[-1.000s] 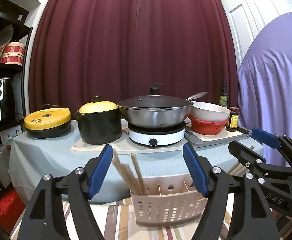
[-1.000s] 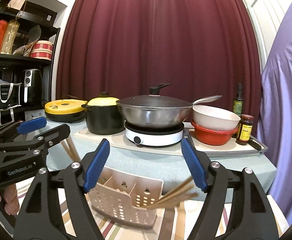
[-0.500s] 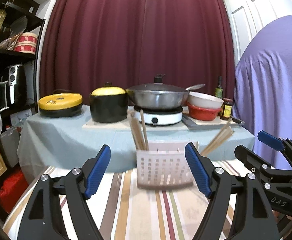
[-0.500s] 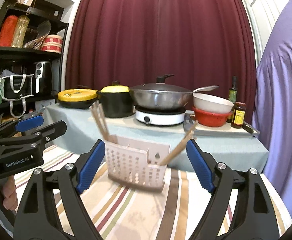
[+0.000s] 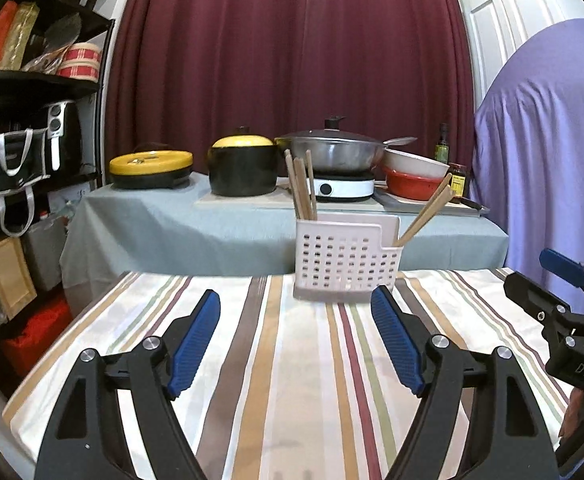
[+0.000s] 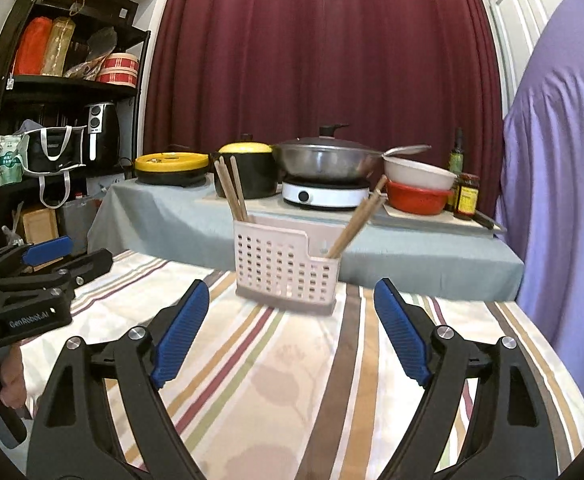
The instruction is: Organize utensils
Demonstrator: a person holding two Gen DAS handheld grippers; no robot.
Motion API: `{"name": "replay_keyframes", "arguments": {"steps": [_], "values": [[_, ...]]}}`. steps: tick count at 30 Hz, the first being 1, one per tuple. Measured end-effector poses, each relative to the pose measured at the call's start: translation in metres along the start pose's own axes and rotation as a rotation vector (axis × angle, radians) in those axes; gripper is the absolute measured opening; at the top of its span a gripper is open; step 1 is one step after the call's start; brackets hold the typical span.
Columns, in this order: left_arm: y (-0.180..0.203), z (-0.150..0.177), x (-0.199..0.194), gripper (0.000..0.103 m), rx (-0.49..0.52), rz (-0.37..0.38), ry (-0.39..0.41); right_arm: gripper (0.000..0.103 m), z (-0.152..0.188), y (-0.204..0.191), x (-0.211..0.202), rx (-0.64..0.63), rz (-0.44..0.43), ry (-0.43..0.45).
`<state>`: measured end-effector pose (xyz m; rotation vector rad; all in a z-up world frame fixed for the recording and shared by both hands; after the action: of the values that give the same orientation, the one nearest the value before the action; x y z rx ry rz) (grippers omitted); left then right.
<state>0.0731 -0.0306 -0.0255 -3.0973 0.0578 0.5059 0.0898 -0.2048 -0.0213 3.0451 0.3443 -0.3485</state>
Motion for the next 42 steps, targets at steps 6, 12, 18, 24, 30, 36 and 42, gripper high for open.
{"name": "replay_keyframes", "arguments": {"steps": [6,12,18,24,30,36,42], "values": [[0.000,0.017,-0.016,0.077,-0.003,-0.005,-0.007,0.083,0.020,0.001,-0.023,0.018,0.004,-0.005],[0.002,0.027,-0.029,0.078,0.006,-0.007,-0.001,0.084,0.027,-0.001,-0.040,0.003,0.021,0.010],[0.003,0.033,-0.033,0.079,0.006,-0.003,-0.003,0.085,0.034,-0.005,-0.049,-0.016,0.027,0.027],[0.006,0.039,-0.037,0.079,0.010,0.007,-0.006,0.085,0.042,-0.009,-0.051,-0.021,0.025,0.021],[0.008,0.042,-0.039,0.079,0.009,0.014,-0.008,0.085,0.045,-0.009,-0.054,-0.019,0.027,0.021],[0.008,0.041,-0.042,0.079,0.008,0.016,-0.001,0.085,0.045,-0.008,-0.054,-0.019,0.028,0.023],[0.008,0.042,-0.044,0.079,0.006,0.013,0.003,0.085,0.045,-0.008,-0.055,-0.021,0.030,0.026]]}}
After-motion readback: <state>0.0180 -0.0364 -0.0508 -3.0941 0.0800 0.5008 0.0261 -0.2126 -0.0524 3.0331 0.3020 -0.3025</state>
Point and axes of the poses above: each gripper's, at about its wrist camera, not at the fingertips, and x roughly the way its jaws point, y to its right, z to its underside, the point moved 5 cm from there along x, roughly the way its jaws point, and after that the axes turned 2 degrees about x, right-handed, at the moved point
